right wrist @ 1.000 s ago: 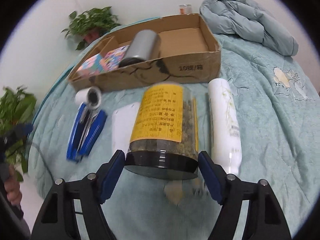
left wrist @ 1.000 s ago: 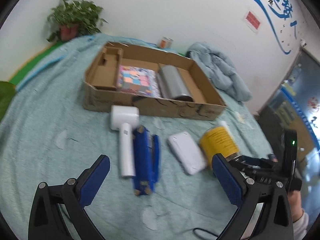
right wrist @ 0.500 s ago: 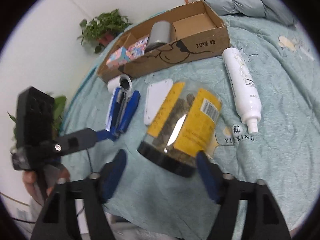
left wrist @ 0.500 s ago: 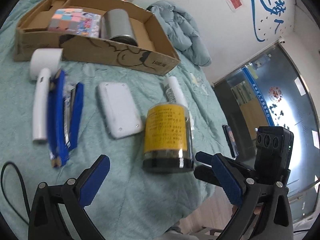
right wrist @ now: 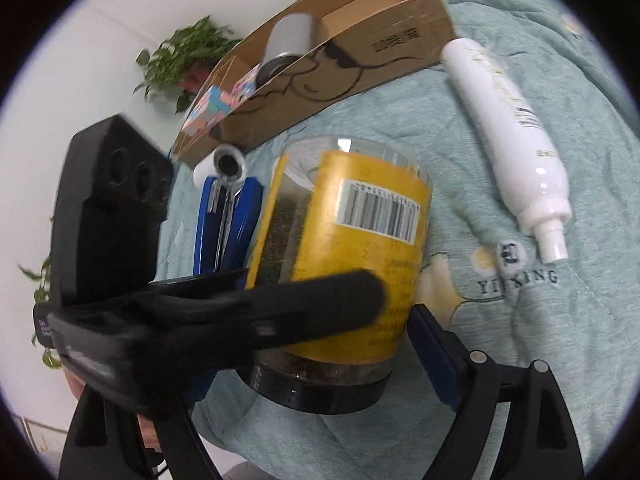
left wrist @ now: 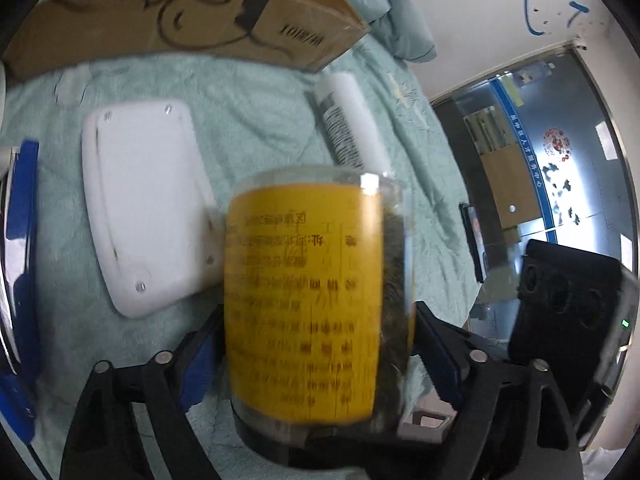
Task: Organize rigid objects
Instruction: 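Grasp the yellow-labelled jar with the left tool and lift it, then carry the jar into the box, set it beside the canister, release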
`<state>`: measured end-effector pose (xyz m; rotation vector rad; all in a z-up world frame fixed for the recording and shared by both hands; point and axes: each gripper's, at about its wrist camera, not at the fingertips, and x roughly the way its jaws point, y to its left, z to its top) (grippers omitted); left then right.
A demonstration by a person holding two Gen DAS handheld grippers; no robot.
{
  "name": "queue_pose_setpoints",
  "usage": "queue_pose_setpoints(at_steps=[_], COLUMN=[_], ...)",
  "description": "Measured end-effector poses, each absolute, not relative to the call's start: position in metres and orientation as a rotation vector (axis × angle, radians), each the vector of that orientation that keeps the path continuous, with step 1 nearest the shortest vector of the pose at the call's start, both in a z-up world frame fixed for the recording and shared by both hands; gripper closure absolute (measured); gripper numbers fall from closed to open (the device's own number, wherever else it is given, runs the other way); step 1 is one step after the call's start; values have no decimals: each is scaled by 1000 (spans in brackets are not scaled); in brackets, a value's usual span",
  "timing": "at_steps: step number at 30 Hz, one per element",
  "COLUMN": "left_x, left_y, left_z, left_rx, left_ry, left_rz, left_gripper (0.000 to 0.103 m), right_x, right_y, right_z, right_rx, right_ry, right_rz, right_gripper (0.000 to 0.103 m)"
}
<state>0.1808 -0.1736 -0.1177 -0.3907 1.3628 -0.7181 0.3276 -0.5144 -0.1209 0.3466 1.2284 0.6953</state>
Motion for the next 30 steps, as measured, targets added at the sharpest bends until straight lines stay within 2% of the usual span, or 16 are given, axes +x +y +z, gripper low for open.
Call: queue_pose_setpoints(at_steps=[9,15,30], left_x=[159,145,167], left_y=[-150,-136,-126], left_z=[-117,-87,5], left_rx=[-417,-428,-326], left_ry=[1318,1210,1000], left_rz=[-666,-639,-621], left_gripper=[20,20,20], right_x=[303,291,309], right_y=[-470,-462,-453], right_z=[-105,-82,-26], right_rx=[40,4,37], right_ry=[1148,1036,834], right_rz=[764,809,830], right_gripper=[17,17,17])
